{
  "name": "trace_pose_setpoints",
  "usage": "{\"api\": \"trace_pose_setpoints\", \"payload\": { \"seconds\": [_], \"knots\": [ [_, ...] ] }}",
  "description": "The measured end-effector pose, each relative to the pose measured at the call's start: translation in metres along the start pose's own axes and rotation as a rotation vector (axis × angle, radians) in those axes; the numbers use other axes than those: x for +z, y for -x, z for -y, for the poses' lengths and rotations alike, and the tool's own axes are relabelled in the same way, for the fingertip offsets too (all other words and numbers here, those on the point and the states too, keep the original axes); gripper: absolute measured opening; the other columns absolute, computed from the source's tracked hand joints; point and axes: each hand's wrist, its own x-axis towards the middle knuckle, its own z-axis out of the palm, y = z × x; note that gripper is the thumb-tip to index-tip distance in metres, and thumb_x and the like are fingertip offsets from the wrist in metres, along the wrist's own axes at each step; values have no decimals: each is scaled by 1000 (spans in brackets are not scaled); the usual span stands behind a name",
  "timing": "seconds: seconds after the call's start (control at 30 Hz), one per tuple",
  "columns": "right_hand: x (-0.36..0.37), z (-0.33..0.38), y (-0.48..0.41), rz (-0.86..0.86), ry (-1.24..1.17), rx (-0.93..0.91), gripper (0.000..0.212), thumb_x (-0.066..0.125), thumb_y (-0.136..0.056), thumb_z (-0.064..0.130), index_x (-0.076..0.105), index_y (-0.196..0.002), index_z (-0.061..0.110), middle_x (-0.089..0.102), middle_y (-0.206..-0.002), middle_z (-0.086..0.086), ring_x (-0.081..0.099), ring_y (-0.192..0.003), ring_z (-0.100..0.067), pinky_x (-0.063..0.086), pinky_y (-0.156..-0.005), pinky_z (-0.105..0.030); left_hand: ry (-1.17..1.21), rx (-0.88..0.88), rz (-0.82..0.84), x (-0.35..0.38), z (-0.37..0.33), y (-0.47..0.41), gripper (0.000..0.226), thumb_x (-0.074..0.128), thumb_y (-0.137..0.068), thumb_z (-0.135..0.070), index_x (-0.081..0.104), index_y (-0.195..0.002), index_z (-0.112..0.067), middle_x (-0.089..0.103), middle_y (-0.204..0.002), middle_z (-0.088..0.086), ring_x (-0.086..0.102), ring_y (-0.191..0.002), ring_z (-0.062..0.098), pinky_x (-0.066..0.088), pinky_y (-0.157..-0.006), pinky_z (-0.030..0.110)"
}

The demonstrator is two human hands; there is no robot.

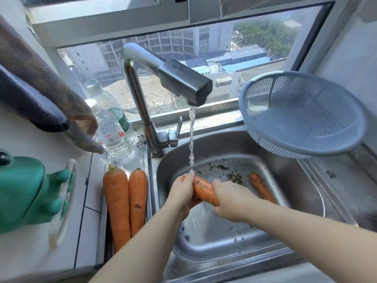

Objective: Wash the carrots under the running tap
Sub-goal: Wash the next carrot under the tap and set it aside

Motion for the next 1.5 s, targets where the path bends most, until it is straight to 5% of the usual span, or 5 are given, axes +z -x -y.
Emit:
{"api": "trace_pose_setpoints", "payload": {
  "seconds": [0.33,0.67,0.87,1.27,1.5],
  "knots": [
    [-1,-16,-13,347,-724,56,18,67,-80,9,55,-93,9,58,-72,-2,58,-53,-12,48,-52,-25,49,28,225,-18,11,4,87,55,-94,-2,-3,-154,-26,34,-149,15,60,-112,29,57,-80,34],
    [9,13,-6,70,-282,-83,13,52,-78,4,41,-79,12,53,-75,-7,58,-71,-26,44,-55,-30,-125,-26,50,-7,7,-12,26,55,-96,-29,54,-107,-5,64,-92,17,64,-74,26,55,-58,37],
    [10,6,2,84,-223,15,27,56,-84,14,42,-107,11,53,-91,-4,55,-78,-23,39,-55,-29,57,-331,71,-12,2,-18,57,33,-95,-62,53,-101,-9,68,-88,18,68,-78,34,54,-60,47],
    [9,15,23,-40,194,-57,61,55,-88,4,24,-140,8,43,-126,-9,63,-98,-27,40,-65,-32,269,-219,-39,-6,16,-30,23,69,-81,-16,59,-99,-5,65,-86,16,63,-70,28,53,-60,37],
    [-9,-5,13,240,-464,60,23,59,-83,12,49,-104,7,60,-80,-7,59,-63,-19,45,-48,-29,587,-262,82,6,9,-16,19,58,-88,-24,57,-77,-9,63,-65,8,60,-63,19,53,-65,33]
  ]
}}
